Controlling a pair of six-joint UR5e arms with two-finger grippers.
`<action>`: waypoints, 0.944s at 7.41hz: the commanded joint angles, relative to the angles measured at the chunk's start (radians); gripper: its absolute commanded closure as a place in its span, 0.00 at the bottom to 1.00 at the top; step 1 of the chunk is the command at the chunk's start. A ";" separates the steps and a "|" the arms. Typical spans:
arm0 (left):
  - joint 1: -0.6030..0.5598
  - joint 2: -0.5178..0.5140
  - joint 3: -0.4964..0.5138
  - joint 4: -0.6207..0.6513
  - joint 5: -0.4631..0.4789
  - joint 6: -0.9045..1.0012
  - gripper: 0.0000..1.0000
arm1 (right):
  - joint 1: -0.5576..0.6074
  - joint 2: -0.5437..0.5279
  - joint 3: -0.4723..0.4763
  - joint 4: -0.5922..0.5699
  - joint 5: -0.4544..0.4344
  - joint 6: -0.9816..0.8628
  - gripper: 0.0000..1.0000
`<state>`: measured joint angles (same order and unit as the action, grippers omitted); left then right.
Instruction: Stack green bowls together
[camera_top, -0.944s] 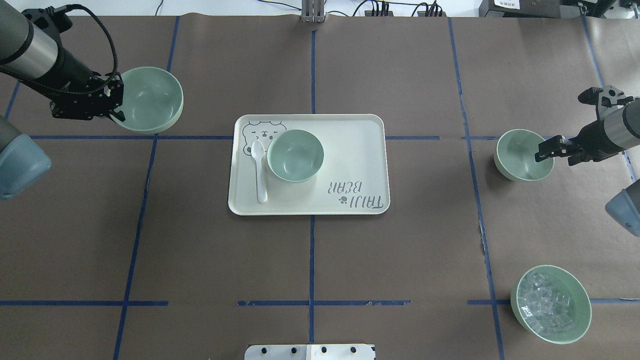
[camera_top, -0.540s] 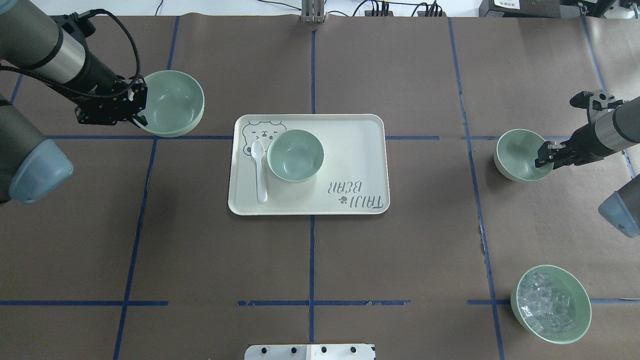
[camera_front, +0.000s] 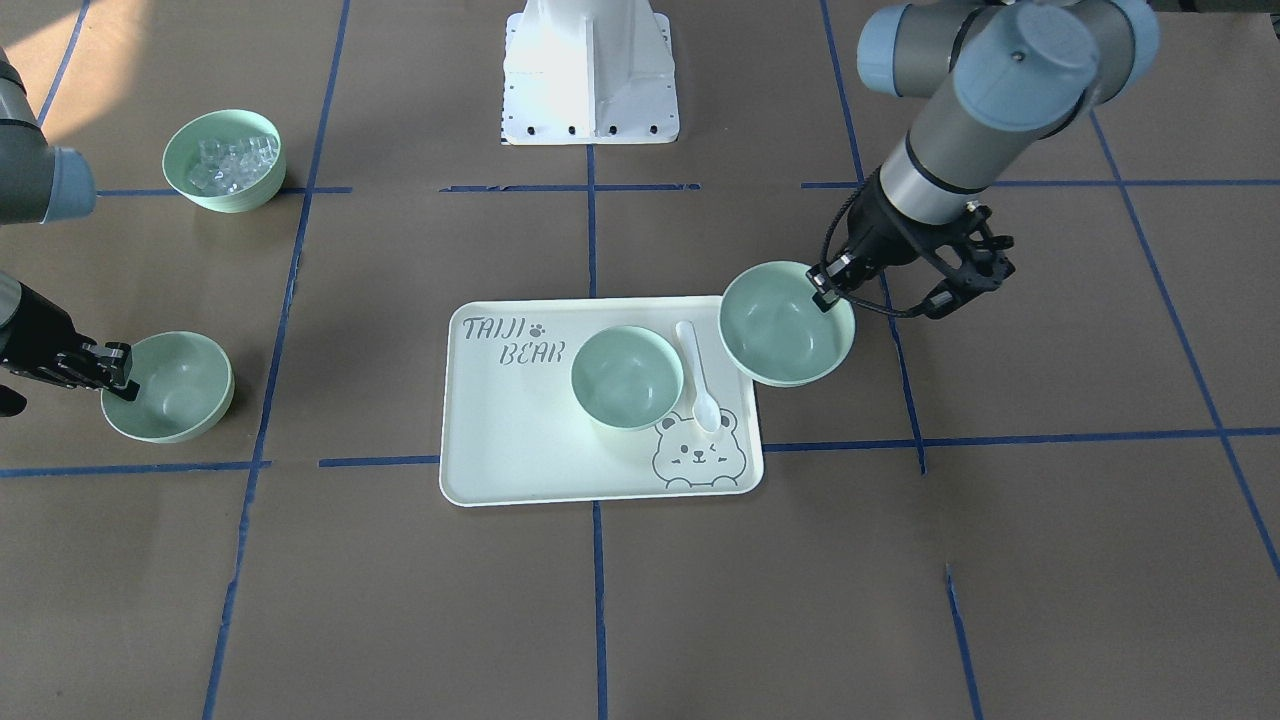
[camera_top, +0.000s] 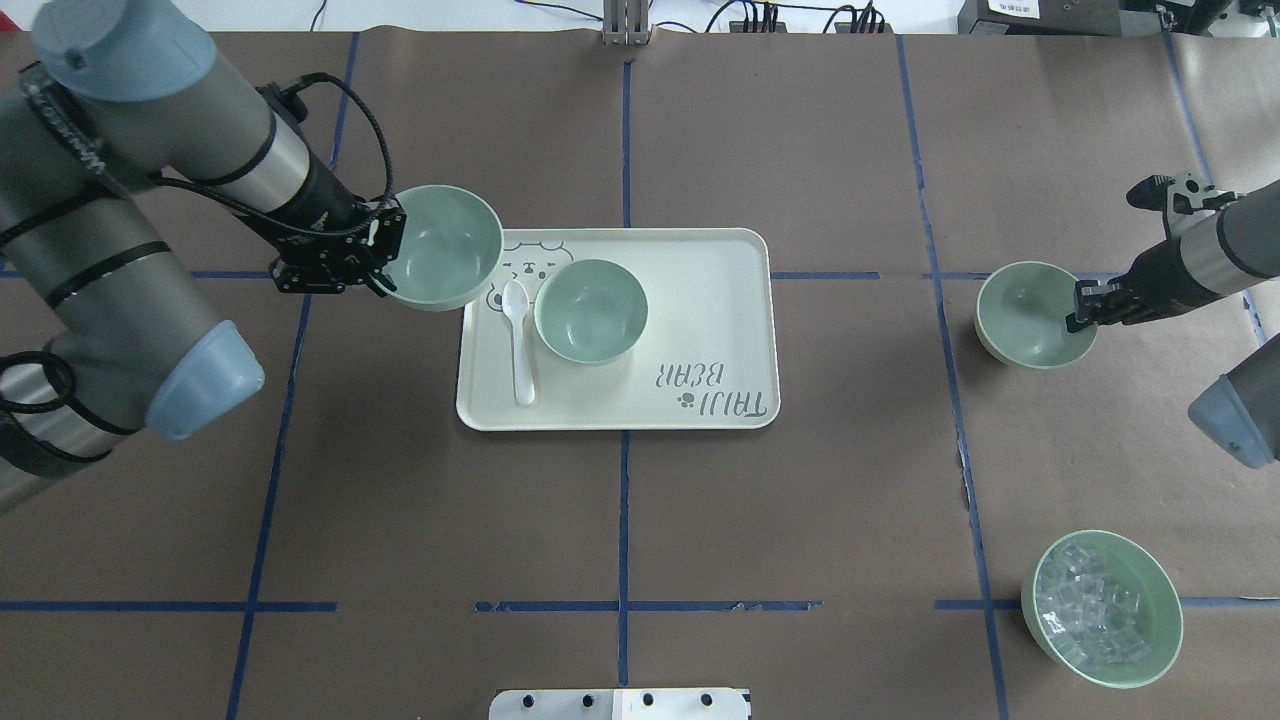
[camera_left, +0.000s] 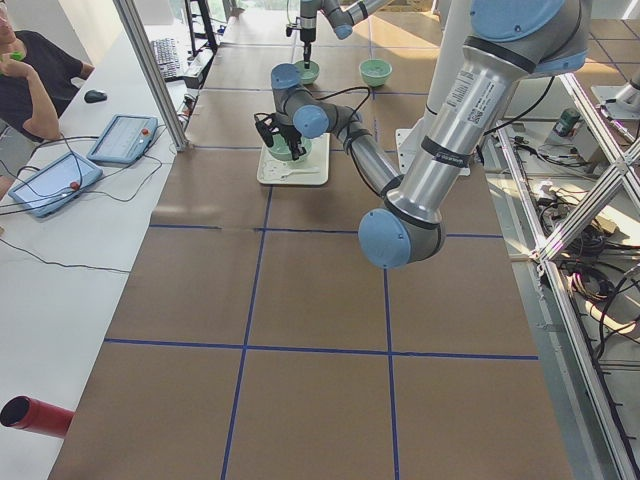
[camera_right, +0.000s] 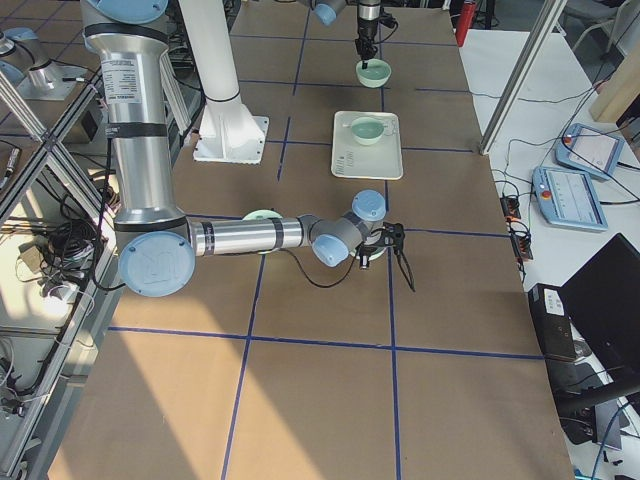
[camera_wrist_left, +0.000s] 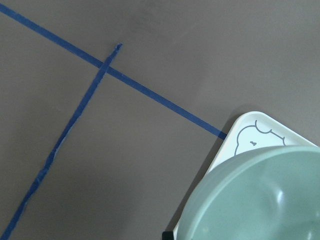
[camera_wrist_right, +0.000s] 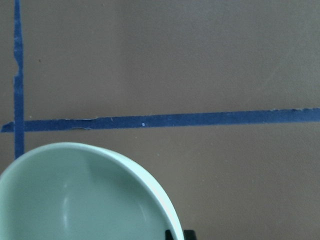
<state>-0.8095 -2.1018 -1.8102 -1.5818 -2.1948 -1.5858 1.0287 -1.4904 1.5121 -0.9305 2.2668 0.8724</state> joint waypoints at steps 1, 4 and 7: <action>0.088 -0.060 0.080 -0.106 0.050 -0.124 1.00 | 0.054 0.024 0.013 -0.001 0.080 0.008 1.00; 0.107 -0.147 0.225 -0.202 0.050 -0.167 1.00 | 0.117 0.056 0.013 -0.002 0.172 0.010 1.00; 0.130 -0.162 0.259 -0.234 0.067 -0.172 1.00 | 0.129 0.058 0.013 -0.001 0.184 0.010 1.00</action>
<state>-0.6829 -2.2603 -1.5593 -1.8094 -2.1390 -1.7558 1.1547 -1.4330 1.5253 -0.9324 2.4479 0.8820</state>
